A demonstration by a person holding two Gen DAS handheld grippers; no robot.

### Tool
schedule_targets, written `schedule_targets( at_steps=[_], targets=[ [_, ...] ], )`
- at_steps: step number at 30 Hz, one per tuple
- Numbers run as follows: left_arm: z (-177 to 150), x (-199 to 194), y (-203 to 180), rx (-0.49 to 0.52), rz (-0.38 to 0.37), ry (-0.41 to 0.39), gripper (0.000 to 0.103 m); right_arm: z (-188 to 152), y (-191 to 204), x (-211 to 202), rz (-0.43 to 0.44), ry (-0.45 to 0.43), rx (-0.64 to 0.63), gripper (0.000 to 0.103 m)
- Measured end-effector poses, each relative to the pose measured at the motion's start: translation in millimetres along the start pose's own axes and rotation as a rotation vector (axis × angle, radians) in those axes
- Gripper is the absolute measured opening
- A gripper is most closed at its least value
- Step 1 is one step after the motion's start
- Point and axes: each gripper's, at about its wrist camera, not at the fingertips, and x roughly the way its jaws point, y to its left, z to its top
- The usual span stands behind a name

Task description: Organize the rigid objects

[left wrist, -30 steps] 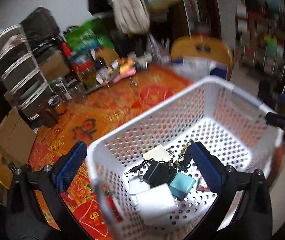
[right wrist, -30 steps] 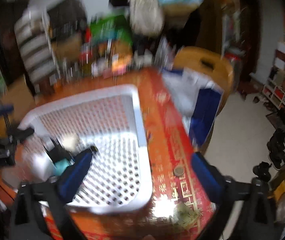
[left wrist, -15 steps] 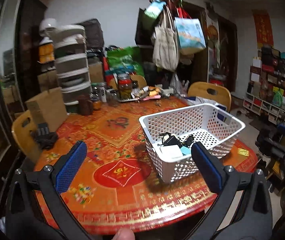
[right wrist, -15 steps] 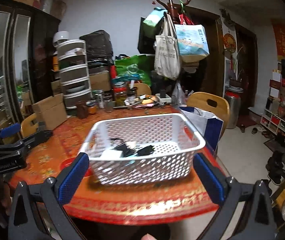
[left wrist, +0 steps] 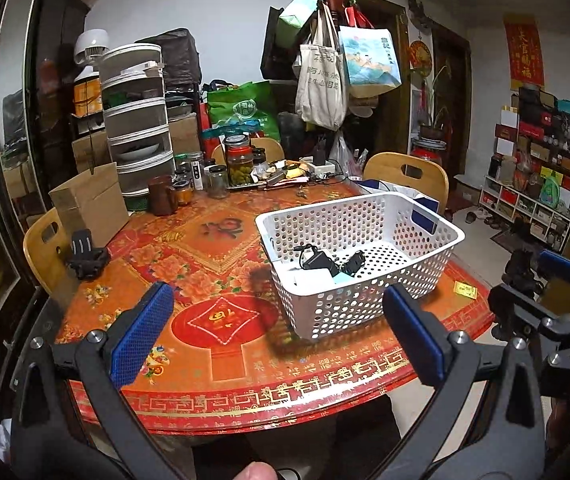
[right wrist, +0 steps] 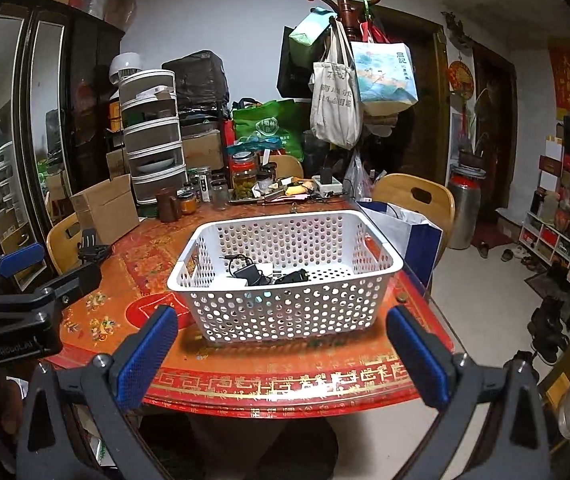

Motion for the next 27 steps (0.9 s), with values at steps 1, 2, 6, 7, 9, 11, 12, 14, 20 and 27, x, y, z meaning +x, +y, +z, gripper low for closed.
schedule_targets(
  at_steps=[1,2,6,7,9,11,12,14,20,27],
  targets=[
    [-1,0,1,-0.005,0.004,-0.003,0.103,0,1,0,-0.001,0.003,-0.002,0.103],
    [1,2,4,-0.009,0.008,-0.003,0.103,0,0,1,-0.001,0.004,-0.004,0.103],
    [2,6,8,-0.022,0.010,0.007,0.103,1,0,1,-0.001,0.005,-0.005,0.103],
    [2,7,8,-0.023,0.009,0.012,0.103,1,0,1,-0.002,0.004,-0.004,0.103],
    [1,10,8,-0.025,0.000,0.024,0.103,2,-1,1,-0.004,0.001,0.003,0.103],
    [0,13,7,-0.025,-0.003,0.030,0.103,3,-2,1,0.003,-0.002,0.010,0.103],
    [0,13,7,-0.026,-0.001,0.030,0.103,4,-2,1,0.005,-0.003,0.009,0.103],
    [0,13,7,-0.028,-0.003,0.029,0.103,3,0,1,0.005,-0.001,0.003,0.103],
    [0,14,6,-0.026,0.003,0.029,0.103,2,1,2,0.009,0.008,-0.004,0.103],
    [-1,16,1,-0.026,0.001,0.036,0.103,3,1,3,0.013,0.013,-0.008,0.103]
  ],
)
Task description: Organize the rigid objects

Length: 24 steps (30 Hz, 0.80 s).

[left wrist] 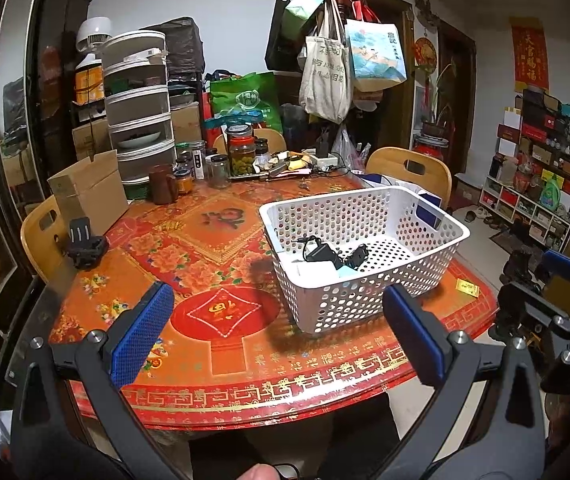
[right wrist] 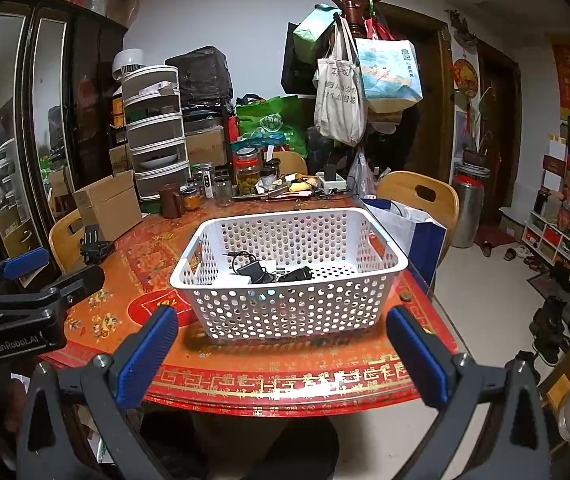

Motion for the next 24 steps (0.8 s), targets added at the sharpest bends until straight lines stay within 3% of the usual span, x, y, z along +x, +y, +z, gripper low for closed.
schedule_targets(
  at_steps=[24],
  targets=[
    [-2.8,3.1,-4.6,0.004,-0.010,0.012,0.103,0.1,3.2,0.0,0.004,0.005,-0.007,0.103]
  ],
)
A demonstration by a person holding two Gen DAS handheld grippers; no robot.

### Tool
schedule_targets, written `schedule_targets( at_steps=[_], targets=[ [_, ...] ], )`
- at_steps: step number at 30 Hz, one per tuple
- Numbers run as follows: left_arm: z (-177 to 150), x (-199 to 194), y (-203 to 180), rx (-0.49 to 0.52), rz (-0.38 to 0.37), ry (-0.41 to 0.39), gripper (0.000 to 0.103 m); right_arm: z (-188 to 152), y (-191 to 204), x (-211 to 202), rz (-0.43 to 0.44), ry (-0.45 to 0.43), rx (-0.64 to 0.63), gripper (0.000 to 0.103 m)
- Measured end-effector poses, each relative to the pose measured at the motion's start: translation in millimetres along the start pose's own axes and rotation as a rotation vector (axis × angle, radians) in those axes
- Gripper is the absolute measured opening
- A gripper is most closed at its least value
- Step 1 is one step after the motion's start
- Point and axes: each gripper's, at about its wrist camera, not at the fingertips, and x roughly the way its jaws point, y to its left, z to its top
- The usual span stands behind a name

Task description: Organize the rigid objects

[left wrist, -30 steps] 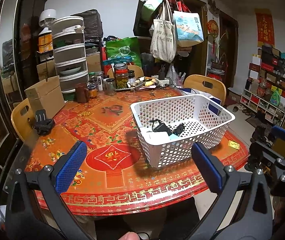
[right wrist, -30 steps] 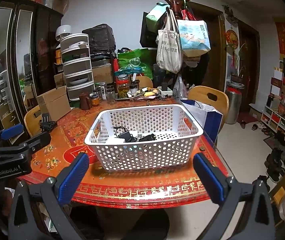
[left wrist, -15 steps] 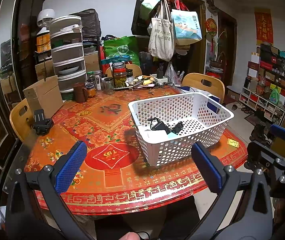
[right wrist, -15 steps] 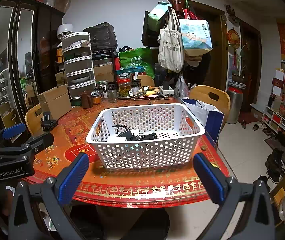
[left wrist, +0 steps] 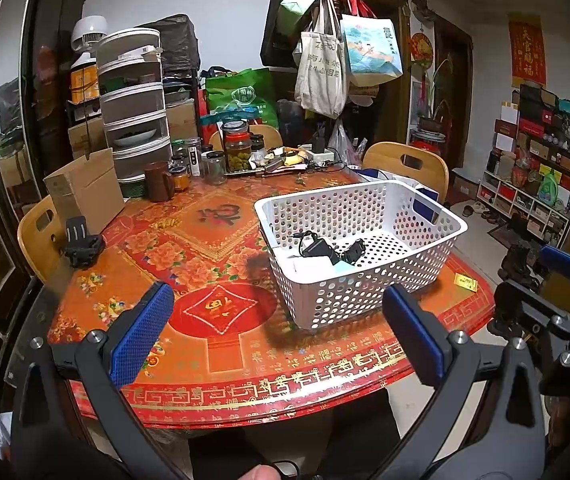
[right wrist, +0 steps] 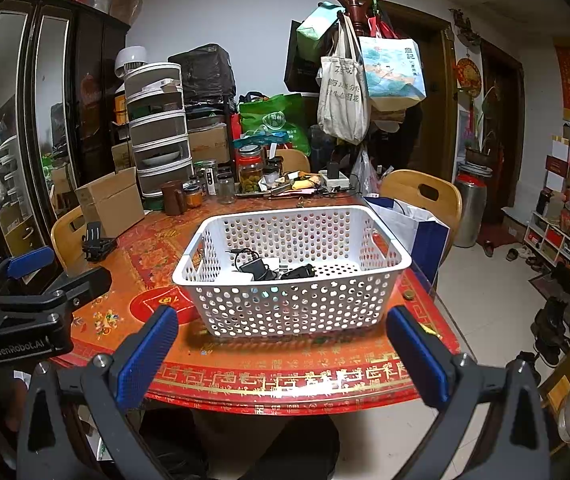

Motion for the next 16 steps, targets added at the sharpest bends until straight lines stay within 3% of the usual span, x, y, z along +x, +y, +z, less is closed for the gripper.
schedule_targets(
  at_steps=[16],
  targets=[
    [-5.8,-1.8,9.7,0.014,0.042,-0.026,0.103,-5.2,3.9,5.6,0.019,0.016,-0.008,0.103]
  ],
)
